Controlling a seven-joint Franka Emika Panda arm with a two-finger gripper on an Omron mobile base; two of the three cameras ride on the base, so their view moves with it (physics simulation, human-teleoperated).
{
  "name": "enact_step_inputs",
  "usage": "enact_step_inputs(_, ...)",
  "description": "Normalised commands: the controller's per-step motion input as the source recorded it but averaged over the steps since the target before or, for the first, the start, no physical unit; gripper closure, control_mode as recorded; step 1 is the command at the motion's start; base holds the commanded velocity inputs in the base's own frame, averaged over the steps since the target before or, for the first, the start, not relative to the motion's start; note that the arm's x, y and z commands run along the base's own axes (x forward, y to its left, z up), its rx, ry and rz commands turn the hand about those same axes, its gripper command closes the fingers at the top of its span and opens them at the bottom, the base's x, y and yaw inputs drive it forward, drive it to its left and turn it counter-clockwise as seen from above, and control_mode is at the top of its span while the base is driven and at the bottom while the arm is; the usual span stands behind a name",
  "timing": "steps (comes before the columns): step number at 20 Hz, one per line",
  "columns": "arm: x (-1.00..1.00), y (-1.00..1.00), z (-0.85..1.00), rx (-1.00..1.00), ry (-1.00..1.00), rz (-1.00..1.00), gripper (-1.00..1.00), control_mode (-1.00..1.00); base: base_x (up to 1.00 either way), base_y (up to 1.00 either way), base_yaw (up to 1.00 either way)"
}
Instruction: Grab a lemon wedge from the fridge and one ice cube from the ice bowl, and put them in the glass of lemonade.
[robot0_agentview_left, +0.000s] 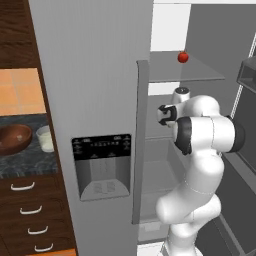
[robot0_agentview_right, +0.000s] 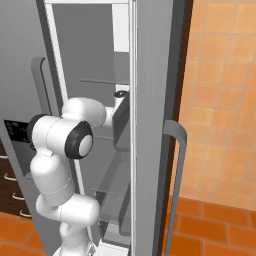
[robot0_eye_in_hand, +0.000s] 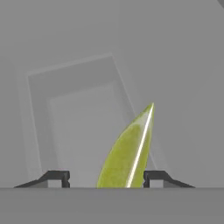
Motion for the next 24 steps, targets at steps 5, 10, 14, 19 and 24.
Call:
enact_step_inputs(5,-0.02,-0.01,-0.04,0.0,0.0,0.0,1.0,-1.0,0.0,0.0,0.0)
enact_step_inputs(10,-0.88,0.17,0.19,0.0,-0.22,0.02,1.0,-1.0,0.0,0.0,0.0)
enact_step_inputs(14,-1.0,0.25,0.98,0.0,-0.45,0.04,1.0,-1.0,0.0,0.0,0.0)
enact_step_inputs(19,-1.0,0.28,0.98,0.0,-0.12,0.12,1.0,-1.0,0.0,0.0,0.0)
enact_step_inputs(24,-1.0,0.05,0.75,0.0,0.24,0.06,1.0,-1.0,0.0,0.0,0.0)
